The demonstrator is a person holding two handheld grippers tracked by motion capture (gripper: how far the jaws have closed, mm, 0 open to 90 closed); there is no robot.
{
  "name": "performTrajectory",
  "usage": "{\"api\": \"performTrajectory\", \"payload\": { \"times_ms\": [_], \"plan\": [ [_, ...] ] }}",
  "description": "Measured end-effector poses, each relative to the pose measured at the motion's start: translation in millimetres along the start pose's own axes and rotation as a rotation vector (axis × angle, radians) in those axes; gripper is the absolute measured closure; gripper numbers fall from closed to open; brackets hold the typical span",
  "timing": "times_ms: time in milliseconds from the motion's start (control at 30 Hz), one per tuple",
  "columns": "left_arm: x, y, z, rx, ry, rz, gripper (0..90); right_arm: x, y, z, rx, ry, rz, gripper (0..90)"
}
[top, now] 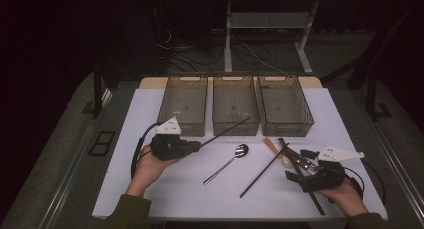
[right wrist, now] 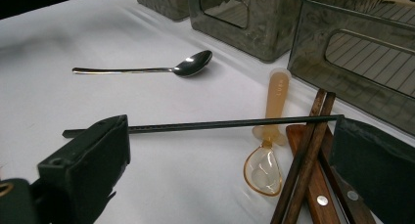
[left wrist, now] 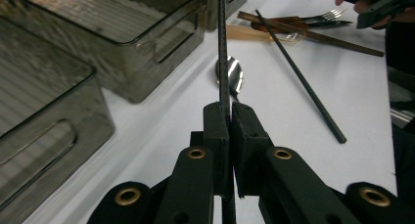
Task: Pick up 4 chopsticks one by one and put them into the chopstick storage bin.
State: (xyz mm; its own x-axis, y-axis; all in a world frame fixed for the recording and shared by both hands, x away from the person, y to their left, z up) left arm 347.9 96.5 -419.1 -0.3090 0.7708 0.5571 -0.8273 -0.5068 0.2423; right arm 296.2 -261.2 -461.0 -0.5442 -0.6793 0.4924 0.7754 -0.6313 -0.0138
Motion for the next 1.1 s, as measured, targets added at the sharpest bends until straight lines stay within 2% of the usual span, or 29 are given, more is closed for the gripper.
{"api": "performTrajectory", "payload": {
  "times_ms": [267, 567, 900, 1100],
  "plan": [
    [11.4, -13.1, 0.2, 0.039, 0.036, 0.035, 85.2, -2.3, -2.3, -1.6, -0.019, -0.012, 0.025, 2.0],
    [21.8, -28.3, 0.2, 0.075, 0.048, 0.088, 85.1, -8.2, -4.8, -4.0, -0.004, -0.032, 0.032, 2.0],
    [33.4, -46.8, 5.6, 0.134, 0.091, 0.174, 85.1, -7.6, -3.2, -4.1, -0.009, -0.030, 0.029, 2.0],
    [37.4, -62.6, 8.0, 0.167, 0.111, 0.217, 85.2, -7.5, -2.9, -3.9, -0.011, -0.029, 0.027, 2.0]
  ]
}}
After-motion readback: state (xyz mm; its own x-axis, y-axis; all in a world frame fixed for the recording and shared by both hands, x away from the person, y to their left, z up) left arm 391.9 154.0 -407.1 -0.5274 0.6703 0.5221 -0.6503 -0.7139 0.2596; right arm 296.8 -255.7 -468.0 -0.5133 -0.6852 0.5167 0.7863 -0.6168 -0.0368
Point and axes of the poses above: each handheld gripper's, and its own axes: x roughly backward along the jaws, z roughly out of its top, y roughly to its right, the point moved 7 cm from there along -x, roughly forward along the jaws, and after that the axes turned 8 degrees about x, right-handed, at the moved point
